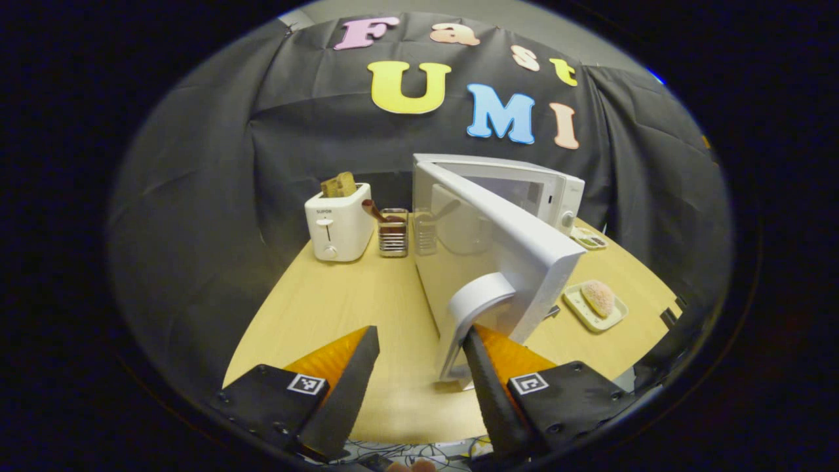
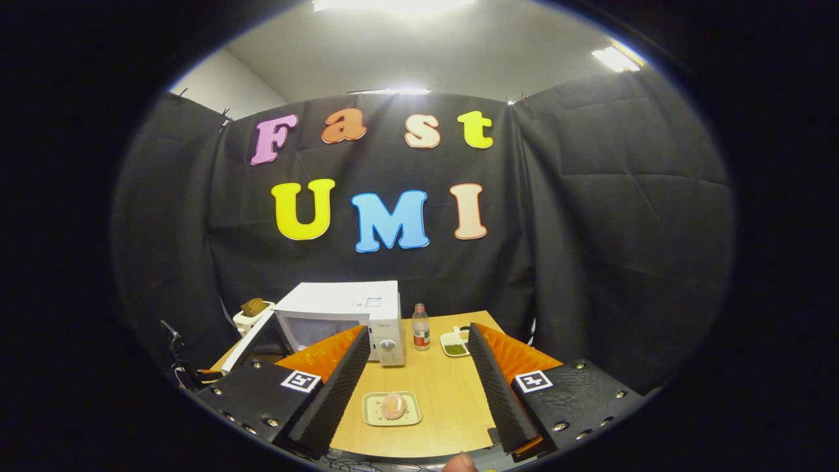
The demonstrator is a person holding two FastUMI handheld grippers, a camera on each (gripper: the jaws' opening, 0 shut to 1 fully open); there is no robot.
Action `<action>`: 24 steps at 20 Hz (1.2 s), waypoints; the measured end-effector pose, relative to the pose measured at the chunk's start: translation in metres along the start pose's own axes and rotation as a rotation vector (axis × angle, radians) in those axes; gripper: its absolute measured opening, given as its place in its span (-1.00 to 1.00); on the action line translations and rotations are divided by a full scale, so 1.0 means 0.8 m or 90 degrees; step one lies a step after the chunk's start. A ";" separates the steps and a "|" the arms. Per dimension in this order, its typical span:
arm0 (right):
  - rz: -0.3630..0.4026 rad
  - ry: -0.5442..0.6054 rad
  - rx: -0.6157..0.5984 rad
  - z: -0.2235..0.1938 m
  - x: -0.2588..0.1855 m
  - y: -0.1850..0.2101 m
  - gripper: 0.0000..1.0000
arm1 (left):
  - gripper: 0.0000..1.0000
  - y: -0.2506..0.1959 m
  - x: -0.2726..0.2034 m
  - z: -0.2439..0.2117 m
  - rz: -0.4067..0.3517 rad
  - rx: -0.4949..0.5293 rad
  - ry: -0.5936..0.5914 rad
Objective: Open the microwave oven with the left hand, put the food in, and close the microwave oven.
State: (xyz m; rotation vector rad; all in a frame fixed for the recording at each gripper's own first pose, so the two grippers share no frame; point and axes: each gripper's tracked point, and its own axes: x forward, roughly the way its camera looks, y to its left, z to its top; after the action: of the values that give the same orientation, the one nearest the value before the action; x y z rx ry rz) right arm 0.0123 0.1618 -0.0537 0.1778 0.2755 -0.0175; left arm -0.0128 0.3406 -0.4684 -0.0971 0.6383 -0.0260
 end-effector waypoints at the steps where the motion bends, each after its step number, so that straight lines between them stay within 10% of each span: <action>1: 0.014 0.003 -0.004 -0.004 0.003 0.009 0.84 | 0.69 -0.003 -0.015 0.003 0.004 0.004 -0.006; 11: 0.151 0.099 -0.038 -0.110 0.014 0.047 0.92 | 0.87 -0.087 -0.182 0.074 0.043 -0.053 -0.098; 24: 0.128 0.316 0.027 -0.311 0.137 0.050 0.97 | 0.80 -0.122 -0.179 0.188 0.012 -0.039 -0.178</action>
State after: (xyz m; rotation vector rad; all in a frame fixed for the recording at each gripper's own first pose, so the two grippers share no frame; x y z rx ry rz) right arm 0.0523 0.2456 -0.3120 0.2499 0.7506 0.2230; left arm -0.0379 0.2637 -0.2534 -0.1507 0.3612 0.0256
